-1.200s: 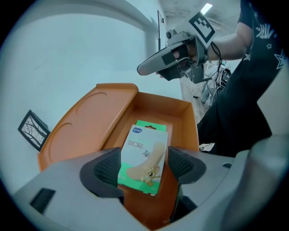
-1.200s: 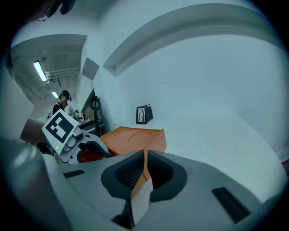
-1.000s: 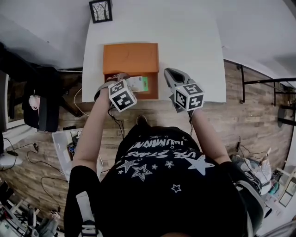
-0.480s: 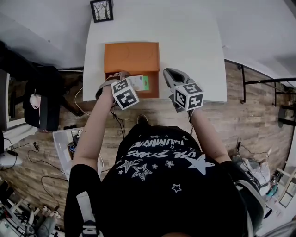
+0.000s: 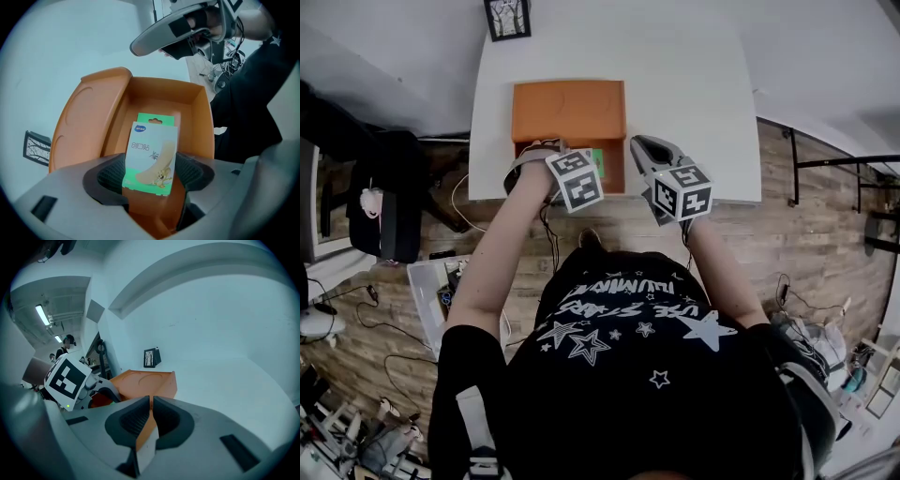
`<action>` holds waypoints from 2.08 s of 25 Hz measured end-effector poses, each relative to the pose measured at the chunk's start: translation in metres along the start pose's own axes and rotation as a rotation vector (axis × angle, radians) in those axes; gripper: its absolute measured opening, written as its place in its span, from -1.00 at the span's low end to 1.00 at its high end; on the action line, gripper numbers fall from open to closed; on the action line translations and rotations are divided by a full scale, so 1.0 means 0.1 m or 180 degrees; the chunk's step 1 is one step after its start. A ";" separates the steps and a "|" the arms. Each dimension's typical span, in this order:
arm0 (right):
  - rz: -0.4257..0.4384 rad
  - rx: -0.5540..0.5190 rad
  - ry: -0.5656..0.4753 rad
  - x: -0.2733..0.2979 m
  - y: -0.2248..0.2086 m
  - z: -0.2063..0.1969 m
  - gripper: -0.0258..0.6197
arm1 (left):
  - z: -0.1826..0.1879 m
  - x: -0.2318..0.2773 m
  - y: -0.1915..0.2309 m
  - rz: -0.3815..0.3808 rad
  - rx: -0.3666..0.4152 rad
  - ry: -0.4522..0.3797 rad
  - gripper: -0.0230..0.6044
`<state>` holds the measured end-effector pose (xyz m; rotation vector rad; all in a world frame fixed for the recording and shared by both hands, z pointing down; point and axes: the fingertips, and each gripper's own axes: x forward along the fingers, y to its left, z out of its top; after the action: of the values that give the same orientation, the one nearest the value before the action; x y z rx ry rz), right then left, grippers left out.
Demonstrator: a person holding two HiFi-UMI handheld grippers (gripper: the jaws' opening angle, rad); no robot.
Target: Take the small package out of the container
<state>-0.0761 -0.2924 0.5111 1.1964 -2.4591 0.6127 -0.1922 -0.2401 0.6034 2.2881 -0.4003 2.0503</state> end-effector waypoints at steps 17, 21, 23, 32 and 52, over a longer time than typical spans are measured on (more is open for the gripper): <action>0.0009 0.0063 -0.0091 -0.20 -0.12 -0.01 -0.75 | 0.01 -0.33 0.02 0.0061 -0.0406 -0.0560 0.18; 0.0054 0.0070 -0.0129 -0.31 -0.14 -0.02 -0.75 | 0.06 -0.48 -0.03 0.0177 -0.0642 -0.0745 0.18; 0.0085 0.0058 -0.0156 -0.37 -0.11 -0.02 -0.75 | 0.07 -0.56 -0.06 0.0268 -0.0772 -0.0857 0.18; 0.0198 -0.0010 -0.0244 -0.74 -0.11 -0.04 -0.75 | 0.37 -1.13 -0.08 0.0740 -0.1370 -0.1590 0.18; 0.0428 -0.0092 -0.0312 -1.68 -0.21 -0.35 -0.75 | 1.01 -1.96 -0.76 0.1318 -0.2070 -0.2581 0.18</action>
<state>0.0441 -0.1759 0.4662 1.0808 -2.6381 0.5647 -0.0950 -0.1554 0.4084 2.5575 -1.4077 0.7272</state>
